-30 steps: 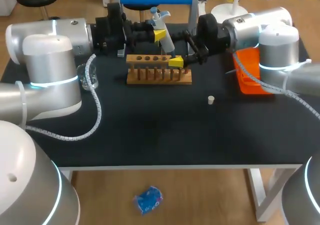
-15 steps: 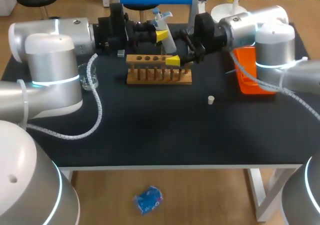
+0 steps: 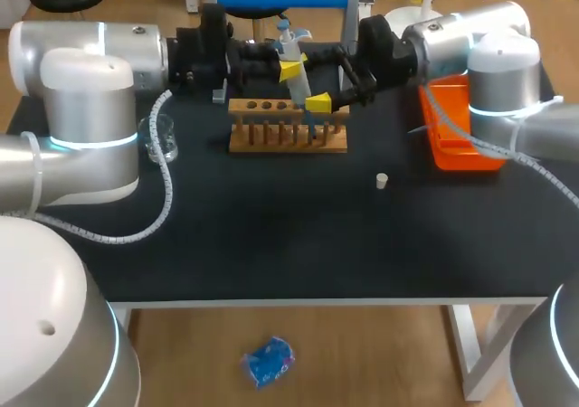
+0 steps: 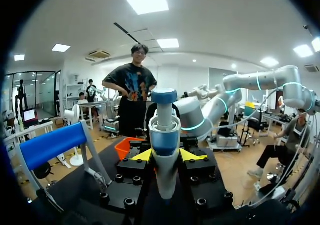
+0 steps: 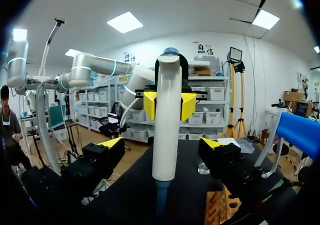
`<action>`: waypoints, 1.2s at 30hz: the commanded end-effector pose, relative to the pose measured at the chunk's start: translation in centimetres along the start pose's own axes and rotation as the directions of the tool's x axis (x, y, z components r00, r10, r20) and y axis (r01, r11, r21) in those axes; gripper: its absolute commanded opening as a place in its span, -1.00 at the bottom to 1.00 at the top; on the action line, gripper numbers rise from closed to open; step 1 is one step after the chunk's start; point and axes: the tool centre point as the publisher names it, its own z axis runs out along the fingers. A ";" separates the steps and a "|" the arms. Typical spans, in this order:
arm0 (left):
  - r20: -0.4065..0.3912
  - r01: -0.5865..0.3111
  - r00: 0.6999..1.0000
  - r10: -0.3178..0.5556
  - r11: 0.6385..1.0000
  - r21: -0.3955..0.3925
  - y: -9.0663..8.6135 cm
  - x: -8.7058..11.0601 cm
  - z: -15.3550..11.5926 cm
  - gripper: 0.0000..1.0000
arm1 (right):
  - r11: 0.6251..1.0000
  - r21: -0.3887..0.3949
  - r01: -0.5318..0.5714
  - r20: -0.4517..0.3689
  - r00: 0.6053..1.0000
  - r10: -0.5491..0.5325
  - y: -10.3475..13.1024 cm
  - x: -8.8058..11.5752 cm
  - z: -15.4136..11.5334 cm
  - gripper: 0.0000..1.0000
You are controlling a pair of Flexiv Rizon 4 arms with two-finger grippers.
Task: Invert the test tube, pick up the pipette, mount the tip to pipette, aspirate from beaker and dispense into the tube, eject the tip, return the pipette, and cap with the stopper.
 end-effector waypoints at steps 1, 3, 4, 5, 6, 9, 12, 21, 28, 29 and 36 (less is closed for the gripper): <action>0.011 0.000 1.000 0.000 1.000 -0.018 -0.3 0.1 -0.7 -1.00 | 1.000 0.013 -0.004 0.004 1.000 0.004 0.4 0.6 -0.8 1.00; 0.013 0.000 1.000 0.001 1.000 -0.024 -0.3 0.0 -0.9 -1.00 | 1.000 0.021 -0.010 0.010 1.000 0.010 0.4 0.7 -1.1 1.00; 0.019 -0.005 1.000 0.005 0.999 -0.038 -0.3 0.0 -1.0 -1.00 | 1.000 0.023 -0.011 0.012 1.000 0.011 0.3 0.7 -1.2 1.00; 0.021 -0.006 1.000 0.007 0.999 -0.046 -0.3 -0.1 -1.1 -1.00 | 1.000 0.024 -0.012 0.014 1.000 0.012 0.4 0.7 -1.4 1.00; 0.021 -0.005 1.000 0.006 0.999 -0.047 -0.2 -0.1 -1.2 -1.00 | 1.000 0.028 -0.013 0.017 1.000 0.013 0.4 0.8 -1.5 1.00; 0.029 -0.008 1.000 0.010 0.997 -0.072 -0.2 -0.3 -1.6 -1.00 | 0.999 0.042 -0.016 0.023 1.000 0.015 0.7 1.0 -2.0 1.00; 0.036 -0.009 0.999 0.012 0.996 -0.086 -0.2 -0.7 -2.1 -1.00 | 0.998 0.053 -0.019 0.031 0.999 0.017 1.1 1.3 -2.5 1.00; 0.076 -0.022 0.996 0.034 0.987 -0.158 -0.7 -2.5 -3.3 -1.00 | 0.995 0.096 -0.036 0.082 0.996 0.028 1.7 2.3 -4.4 1.00; 0.170 0.024 0.985 0.017 0.972 -0.235 -1.2 -4.6 -4.1 -1.00 | 0.990 0.128 -0.052 0.224 0.974 0.022 2.3 2.6 -6.8 1.00; 0.187 0.046 0.982 -0.001 0.971 -0.236 -1.2 -4.9 -4.2 -1.00 | 0.990 0.130 -0.055 0.244 0.970 0.022 2.4 2.6 -7.2 1.00; 0.284 0.142 0.957 -0.057 0.947 -0.289 -1.3 -7.5 -4.5 -1.00 | 0.979 0.156 -0.128 0.378 0.924 0.061 3.0 1.9 -9.5 1.00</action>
